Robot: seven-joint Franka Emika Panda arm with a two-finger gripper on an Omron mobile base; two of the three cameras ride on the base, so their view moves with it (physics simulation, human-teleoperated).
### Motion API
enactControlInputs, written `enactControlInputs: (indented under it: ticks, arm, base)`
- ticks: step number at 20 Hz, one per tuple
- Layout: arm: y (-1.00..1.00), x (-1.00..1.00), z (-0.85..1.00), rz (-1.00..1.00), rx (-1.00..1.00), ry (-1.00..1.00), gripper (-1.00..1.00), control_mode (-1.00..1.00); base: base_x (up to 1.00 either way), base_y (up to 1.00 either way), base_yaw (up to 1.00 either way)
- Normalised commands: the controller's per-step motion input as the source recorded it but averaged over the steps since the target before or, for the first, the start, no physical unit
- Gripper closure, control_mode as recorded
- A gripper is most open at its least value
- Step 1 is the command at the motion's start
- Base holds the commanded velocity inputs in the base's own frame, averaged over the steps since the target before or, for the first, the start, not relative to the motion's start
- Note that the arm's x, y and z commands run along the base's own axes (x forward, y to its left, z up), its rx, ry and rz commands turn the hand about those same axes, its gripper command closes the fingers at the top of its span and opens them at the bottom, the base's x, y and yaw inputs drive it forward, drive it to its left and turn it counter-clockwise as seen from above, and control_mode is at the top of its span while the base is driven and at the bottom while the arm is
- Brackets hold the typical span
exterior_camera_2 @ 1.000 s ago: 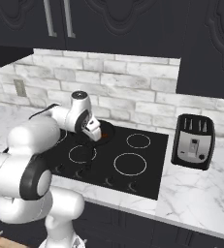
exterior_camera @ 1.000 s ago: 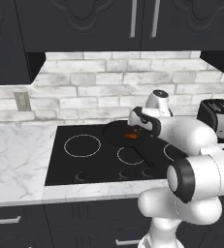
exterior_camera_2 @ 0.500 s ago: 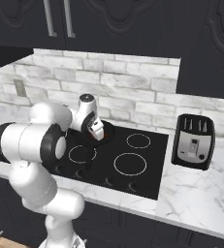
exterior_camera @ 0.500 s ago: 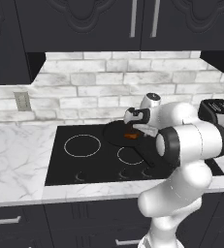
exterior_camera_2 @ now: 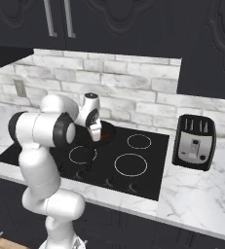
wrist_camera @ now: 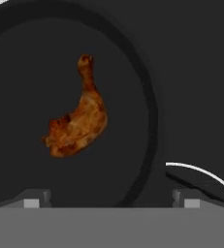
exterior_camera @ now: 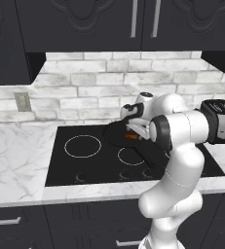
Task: Take the chicken drumsticks from the pan and place one on each plate on the dining counter.
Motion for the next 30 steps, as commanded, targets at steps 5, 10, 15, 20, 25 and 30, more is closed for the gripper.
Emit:
enactControlInputs:
  ticks: [5,10,15,20,25,30]
  arm:
    - [0.01,0.48,-0.43,-0.28,0.00,0.08,-1.00,-1.00]
    - [0.00,0.61,-0.59,-0.23,0.00,0.01,-1.00,-1.00]
    - [0.00,0.57,-0.48,-0.22,0.00,0.00,-1.00,-1.00]
    - [0.10,0.17,-0.62,-0.21,0.00,0.00,1.00,-1.00]
    - [0.07,-0.08,-0.77,-0.19,0.00,0.01,1.00,-1.00]
    - [0.09,-0.36,-0.24,-0.10,0.00,-0.06,1.00,-1.00]
  base:
    - [0.00,0.00,0.00]
    - [0.00,0.00,0.00]
    - [0.00,0.00,0.00]
    - [0.00,0.00,0.00]
    - [0.00,0.00,0.00]
    - [0.00,0.00,0.00]
